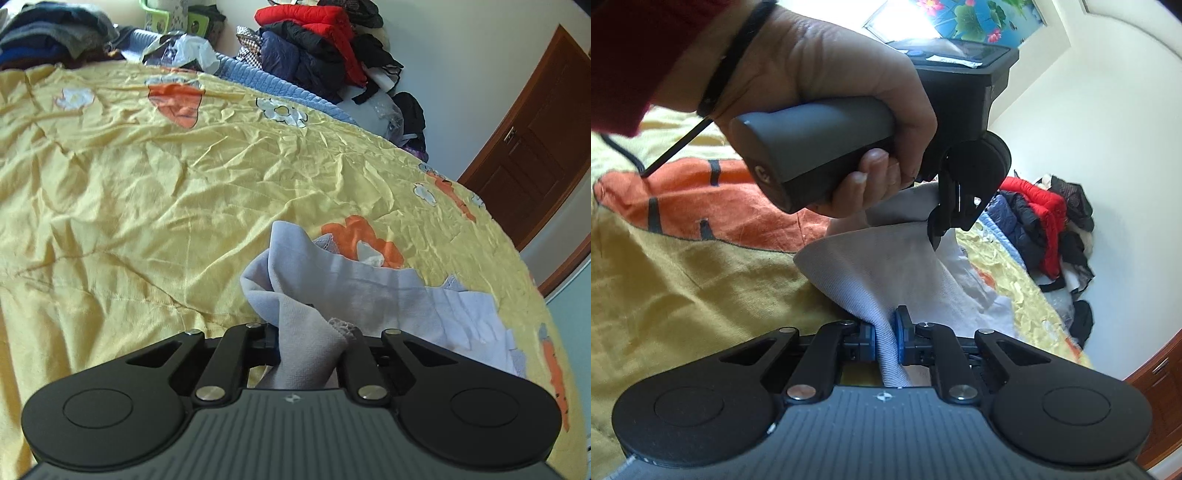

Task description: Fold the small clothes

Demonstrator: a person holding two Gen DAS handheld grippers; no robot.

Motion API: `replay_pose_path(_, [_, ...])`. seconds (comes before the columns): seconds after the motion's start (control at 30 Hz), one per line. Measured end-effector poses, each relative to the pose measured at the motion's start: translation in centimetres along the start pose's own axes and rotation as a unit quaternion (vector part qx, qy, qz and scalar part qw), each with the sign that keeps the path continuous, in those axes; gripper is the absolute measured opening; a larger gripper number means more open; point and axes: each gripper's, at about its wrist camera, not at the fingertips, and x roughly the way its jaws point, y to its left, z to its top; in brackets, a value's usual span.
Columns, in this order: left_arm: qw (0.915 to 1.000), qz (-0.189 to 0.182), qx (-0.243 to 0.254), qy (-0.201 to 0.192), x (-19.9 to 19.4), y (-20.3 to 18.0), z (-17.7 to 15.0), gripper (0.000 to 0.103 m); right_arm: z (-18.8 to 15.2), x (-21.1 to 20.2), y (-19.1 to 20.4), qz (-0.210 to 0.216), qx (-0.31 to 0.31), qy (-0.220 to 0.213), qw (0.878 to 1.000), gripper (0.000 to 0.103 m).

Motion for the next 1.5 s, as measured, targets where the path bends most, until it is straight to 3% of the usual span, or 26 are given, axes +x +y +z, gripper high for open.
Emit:
replay_pose_path(0.57, [0.9985, 0.039, 0.037, -0.010, -1.6, -2.4, 0.3, 0.008, -1.5, -1.6, -4.2, 0.070, 0.126, -0.035, 0.989, 0.009])
replay_pose_path(0.77, [0.9975, 0.057, 0.037, -0.019, -2.3, -3.5, 0.7, 0.008, -2.3, -2.7, -6.2, 0.086, 0.188, -0.061, 0.977, 0.008])
replay_pose_path(1.07, [0.9963, 0.074, 0.033, -0.029, -3.7, -5.2, 1.0, 0.007, -4.1, -3.9, -9.6, 0.128, 0.298, -0.082, 0.943, 0.008])
replay_pose_path(1.5, [0.9951, 0.078, 0.049, -0.036, -4.9, -8.5, 1.4, 0.006, -6.4, -5.4, -12.2, 0.139, 0.367, -0.102, 0.914, 0.008])
